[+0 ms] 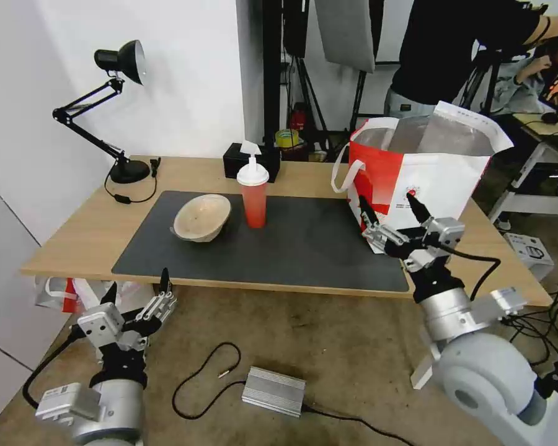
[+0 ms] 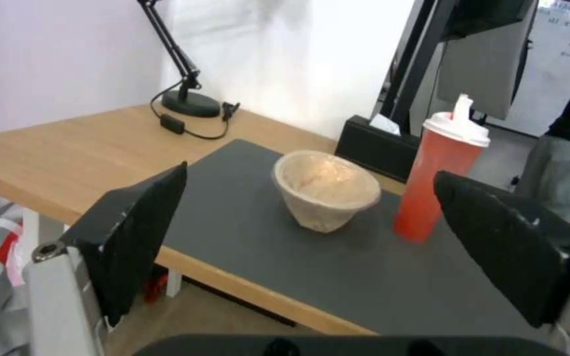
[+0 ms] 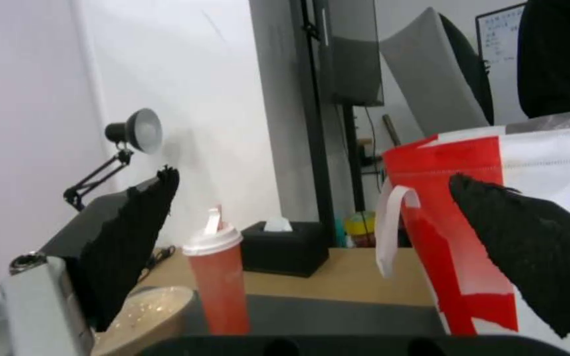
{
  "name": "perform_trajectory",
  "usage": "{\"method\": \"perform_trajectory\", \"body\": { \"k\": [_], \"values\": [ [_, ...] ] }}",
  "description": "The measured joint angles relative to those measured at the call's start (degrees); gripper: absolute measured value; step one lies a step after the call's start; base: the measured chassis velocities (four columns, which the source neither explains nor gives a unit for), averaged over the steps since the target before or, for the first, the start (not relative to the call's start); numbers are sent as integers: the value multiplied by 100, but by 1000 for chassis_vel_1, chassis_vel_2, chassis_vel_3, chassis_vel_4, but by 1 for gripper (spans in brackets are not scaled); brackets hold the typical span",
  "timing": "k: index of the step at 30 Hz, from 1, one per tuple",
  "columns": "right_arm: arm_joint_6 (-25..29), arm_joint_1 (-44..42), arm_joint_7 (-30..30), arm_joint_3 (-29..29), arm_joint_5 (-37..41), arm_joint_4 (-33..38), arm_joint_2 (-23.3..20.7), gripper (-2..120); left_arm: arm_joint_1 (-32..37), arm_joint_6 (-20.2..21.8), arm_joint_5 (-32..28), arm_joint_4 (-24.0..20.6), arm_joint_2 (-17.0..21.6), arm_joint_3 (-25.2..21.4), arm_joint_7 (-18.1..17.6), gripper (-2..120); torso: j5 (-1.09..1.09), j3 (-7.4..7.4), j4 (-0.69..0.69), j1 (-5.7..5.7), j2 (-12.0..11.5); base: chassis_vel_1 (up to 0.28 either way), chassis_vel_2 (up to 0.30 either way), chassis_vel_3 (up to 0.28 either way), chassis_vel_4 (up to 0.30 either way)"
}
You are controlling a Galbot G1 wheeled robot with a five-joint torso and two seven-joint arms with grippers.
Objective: Pick up the trash from the table and place it into the takeout bag.
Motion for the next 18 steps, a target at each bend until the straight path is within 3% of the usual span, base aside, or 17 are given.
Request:
{"method": "perform_trajectory", "body": {
  "k": [18],
  "values": [
    [276, -1048, 4, -338, -1235, -58, 700, 100, 69, -58, 173, 0, -127, 50, 12, 100, 0, 0, 0, 0, -1, 0, 0, 0, 0]
  ]
}}
